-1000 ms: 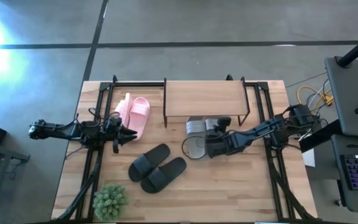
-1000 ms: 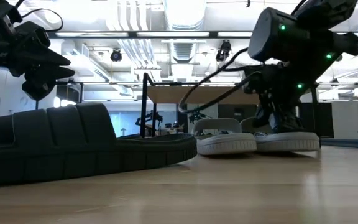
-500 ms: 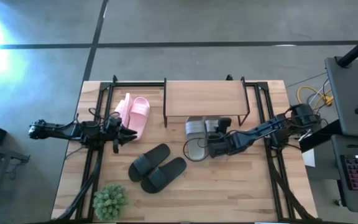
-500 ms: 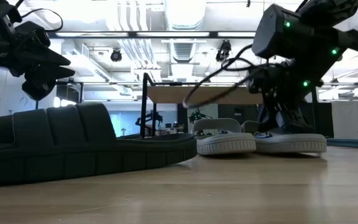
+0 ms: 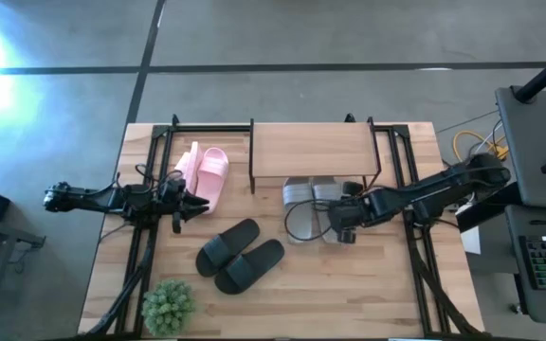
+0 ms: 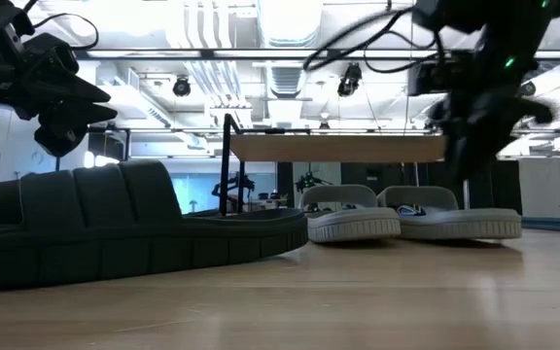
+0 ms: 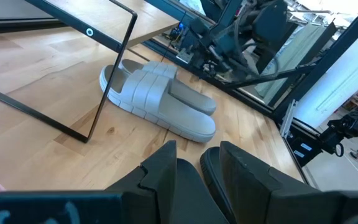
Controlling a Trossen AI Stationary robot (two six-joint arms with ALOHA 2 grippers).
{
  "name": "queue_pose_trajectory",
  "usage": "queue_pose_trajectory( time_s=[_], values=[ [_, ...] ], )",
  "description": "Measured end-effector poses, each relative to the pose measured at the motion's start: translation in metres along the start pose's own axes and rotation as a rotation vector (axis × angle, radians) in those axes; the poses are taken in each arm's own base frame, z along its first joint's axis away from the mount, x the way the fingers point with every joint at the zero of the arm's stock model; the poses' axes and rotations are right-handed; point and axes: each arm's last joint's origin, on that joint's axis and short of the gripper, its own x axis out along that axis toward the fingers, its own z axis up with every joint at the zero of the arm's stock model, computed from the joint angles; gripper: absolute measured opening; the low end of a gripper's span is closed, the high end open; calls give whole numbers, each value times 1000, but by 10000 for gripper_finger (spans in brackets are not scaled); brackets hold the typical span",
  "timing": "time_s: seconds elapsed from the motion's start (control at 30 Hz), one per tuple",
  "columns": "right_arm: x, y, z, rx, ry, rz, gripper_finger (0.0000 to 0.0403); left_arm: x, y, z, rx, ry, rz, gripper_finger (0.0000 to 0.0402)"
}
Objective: Pick and place slides into the shelf
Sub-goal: Adjust the gray slides under the shelf
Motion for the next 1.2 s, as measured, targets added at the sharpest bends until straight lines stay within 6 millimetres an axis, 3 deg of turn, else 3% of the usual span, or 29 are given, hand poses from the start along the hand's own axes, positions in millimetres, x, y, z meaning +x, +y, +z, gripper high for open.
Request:
queue_pose_trajectory(
  time_s=[0.1, 0.17, 0.47, 0.63, 0.93, 1.2],
  values=[
    [-9, 5, -3, 122, 59, 248, 130, 0, 0, 0, 0, 0, 0, 109],
    [-12, 10, -6, 204, 99, 313, 121, 0, 0, 0, 0, 0, 0, 109],
    [-9, 34, -14, 513, 185, 302, 20, 0, 0, 0, 0, 0, 0, 109],
    [-9, 41, -17, 644, 229, 302, 10, 0, 0, 0, 0, 0, 0, 109],
    [-3, 55, -14, 621, 205, 342, 9, 0, 0, 0, 0, 0, 0, 109],
    [36, 72, -8, 393, 186, 306, 9, 0, 0, 0, 0, 0, 0, 109]
  ],
)
